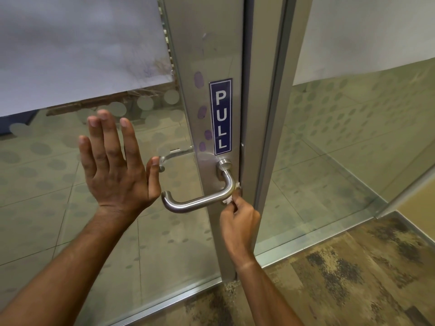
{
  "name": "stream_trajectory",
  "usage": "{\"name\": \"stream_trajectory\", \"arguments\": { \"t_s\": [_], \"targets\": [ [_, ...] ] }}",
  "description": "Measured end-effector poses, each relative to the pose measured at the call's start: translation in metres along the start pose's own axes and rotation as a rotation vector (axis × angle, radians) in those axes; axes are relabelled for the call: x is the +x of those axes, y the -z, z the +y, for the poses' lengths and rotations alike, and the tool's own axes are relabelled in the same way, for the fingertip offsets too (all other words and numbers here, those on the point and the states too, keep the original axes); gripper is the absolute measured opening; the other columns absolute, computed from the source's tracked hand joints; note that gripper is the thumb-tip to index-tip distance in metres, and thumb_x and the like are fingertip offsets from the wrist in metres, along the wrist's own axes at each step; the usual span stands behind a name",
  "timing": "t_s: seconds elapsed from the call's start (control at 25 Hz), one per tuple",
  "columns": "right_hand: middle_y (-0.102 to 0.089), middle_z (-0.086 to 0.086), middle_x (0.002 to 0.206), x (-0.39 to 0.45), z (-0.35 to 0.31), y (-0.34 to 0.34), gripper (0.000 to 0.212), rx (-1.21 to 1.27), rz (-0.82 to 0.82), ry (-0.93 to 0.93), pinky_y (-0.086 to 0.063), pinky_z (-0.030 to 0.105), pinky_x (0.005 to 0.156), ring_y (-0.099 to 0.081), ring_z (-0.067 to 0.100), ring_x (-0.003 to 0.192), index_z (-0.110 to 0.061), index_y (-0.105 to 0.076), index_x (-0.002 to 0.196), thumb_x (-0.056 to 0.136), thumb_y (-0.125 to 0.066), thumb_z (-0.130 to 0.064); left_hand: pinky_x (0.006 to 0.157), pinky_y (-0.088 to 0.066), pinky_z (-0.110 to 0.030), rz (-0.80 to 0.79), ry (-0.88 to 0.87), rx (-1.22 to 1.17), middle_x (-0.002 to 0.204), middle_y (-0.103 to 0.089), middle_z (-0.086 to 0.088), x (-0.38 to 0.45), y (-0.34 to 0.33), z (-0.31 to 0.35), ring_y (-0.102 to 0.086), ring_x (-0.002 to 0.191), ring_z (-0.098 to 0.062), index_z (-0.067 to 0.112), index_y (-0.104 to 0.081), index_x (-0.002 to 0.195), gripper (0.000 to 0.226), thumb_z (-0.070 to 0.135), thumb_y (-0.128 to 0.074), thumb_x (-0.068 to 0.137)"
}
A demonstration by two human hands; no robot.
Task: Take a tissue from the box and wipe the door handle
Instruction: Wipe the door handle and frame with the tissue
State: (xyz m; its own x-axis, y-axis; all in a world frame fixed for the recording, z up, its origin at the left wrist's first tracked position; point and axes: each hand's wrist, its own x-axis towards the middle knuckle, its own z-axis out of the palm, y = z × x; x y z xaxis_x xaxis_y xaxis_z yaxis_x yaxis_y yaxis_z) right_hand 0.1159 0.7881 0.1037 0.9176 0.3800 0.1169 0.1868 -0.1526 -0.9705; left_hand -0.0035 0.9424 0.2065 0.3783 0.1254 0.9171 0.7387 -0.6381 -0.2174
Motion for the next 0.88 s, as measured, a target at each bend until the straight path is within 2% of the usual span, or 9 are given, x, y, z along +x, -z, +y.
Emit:
{"name": "stream_trajectory", "arguments": {
  "t_s": [0.08, 0.16, 0.24, 0.36, 0.44, 0.48, 0.6, 0.72, 0.88],
  "targets": [
    [-0.059, -0.016, 0.06, 0.002, -0.009, 0.0, 0.035, 0.077, 0.012, 0.075, -0.036, 0.009, 0.042, -0.053, 0.001, 0.05, -0.013, -0.068, 0.122, 0.092, -0.056, 0.003, 0.125, 0.005, -0.04, -0.007, -0.005, 0.008, 0.149, -0.021, -0.032, 0.0, 0.0, 0.0, 0.016, 0.153, -0.021, -0.006, -0.023, 0.15, 0.072, 0.04, -0.039, 0.097],
    [-0.075, -0.005, 0.093, 0.007, -0.015, 0.001, 0.043, 0.221, 0.011, 0.132, -0.055, 0.014, 0.066, -0.069, 0.003, 0.078, -0.013, -0.059, 0.132, 0.092, -0.059, 0.003, 0.125, 0.006, -0.04, -0.011, -0.002, 0.015, 0.15, -0.018, -0.03, 0.001, 0.0, 0.0, 0.017, 0.153, -0.02, -0.005, -0.022, 0.15, 0.072, 0.04, -0.038, 0.097],
    [-0.069, 0.004, 0.12, 0.007, -0.017, 0.002, 0.047, 0.249, 0.058, 0.254, -0.057, 0.026, 0.089, -0.07, 0.015, 0.104, -0.007, -0.055, 0.132, 0.089, -0.061, 0.01, 0.125, 0.007, -0.039, -0.012, 0.005, 0.014, 0.15, -0.017, -0.027, 0.001, 0.0, 0.0, 0.018, 0.153, -0.019, -0.004, -0.021, 0.15, 0.071, 0.041, -0.036, 0.097],
    [-0.064, 0.008, 0.126, 0.012, -0.01, 0.003, 0.051, 0.13, 0.084, 0.435, -0.058, 0.039, 0.09, -0.069, 0.025, 0.108, 0.001, -0.053, 0.131, 0.084, -0.061, 0.019, 0.125, 0.007, -0.039, -0.013, 0.004, 0.027, 0.151, -0.016, -0.027, 0.0, -0.002, 0.0, 0.018, 0.153, -0.02, -0.003, -0.019, 0.151, 0.071, 0.042, -0.034, 0.098],
    [-0.065, 0.007, 0.126, 0.014, -0.008, 0.005, 0.052, 0.108, 0.069, 0.461, -0.058, 0.039, 0.09, -0.069, 0.024, 0.107, -0.001, -0.054, 0.131, 0.083, -0.061, 0.02, 0.125, 0.006, -0.04, -0.01, 0.001, 0.037, 0.151, -0.015, -0.027, -0.001, -0.003, 0.001, 0.017, 0.153, -0.021, -0.002, -0.017, 0.152, 0.071, 0.042, -0.032, 0.098],
    [-0.067, 0.002, 0.122, 0.013, -0.01, 0.004, 0.051, 0.172, 0.061, 0.386, -0.058, 0.034, 0.091, -0.07, 0.019, 0.107, -0.006, -0.056, 0.129, 0.084, -0.061, 0.018, 0.125, 0.005, -0.04, -0.007, -0.002, 0.042, 0.152, -0.015, -0.027, -0.001, -0.003, 0.001, 0.016, 0.153, -0.021, -0.001, -0.017, 0.153, 0.071, 0.042, -0.032, 0.098],
    [-0.075, -0.012, 0.104, 0.001, -0.031, -0.004, 0.04, 0.649, 0.017, -0.144, -0.057, 0.021, 0.085, -0.07, 0.007, 0.1, -0.023, -0.069, 0.114, 0.088, -0.064, 0.007, 0.125, 0.005, -0.041, -0.01, -0.004, 0.048, 0.153, -0.014, -0.026, -0.001, -0.003, 0.0, 0.016, 0.153, -0.022, -0.001, -0.017, 0.153, 0.072, 0.041, -0.033, 0.098],
    [-0.078, 0.002, 0.087, -0.004, -0.047, -0.012, 0.036, 1.036, 0.011, -0.552, -0.057, 0.018, 0.067, -0.074, 0.011, 0.081, -0.009, -0.074, 0.1, 0.089, -0.051, 0.017, 0.125, 0.004, -0.041, -0.022, -0.005, 0.041, 0.154, -0.013, -0.025, -0.002, -0.002, 0.0, 0.016, 0.153, -0.022, -0.001, -0.017, 0.153, 0.072, 0.041, -0.034, 0.097],
    [-0.075, 0.013, 0.084, 0.003, -0.058, -0.005, 0.029, 1.401, -0.076, -0.8, -0.061, 0.023, 0.063, -0.074, 0.018, 0.073, 0.002, -0.068, 0.097, 0.084, -0.049, 0.02, 0.125, 0.005, -0.041, -0.02, -0.012, 0.051, 0.163, 0.002, -0.02, -0.002, -0.003, -0.001, 0.016, 0.154, -0.022, -0.001, -0.016, 0.154, 0.072, 0.042, -0.033, 0.098]
  ]
}}
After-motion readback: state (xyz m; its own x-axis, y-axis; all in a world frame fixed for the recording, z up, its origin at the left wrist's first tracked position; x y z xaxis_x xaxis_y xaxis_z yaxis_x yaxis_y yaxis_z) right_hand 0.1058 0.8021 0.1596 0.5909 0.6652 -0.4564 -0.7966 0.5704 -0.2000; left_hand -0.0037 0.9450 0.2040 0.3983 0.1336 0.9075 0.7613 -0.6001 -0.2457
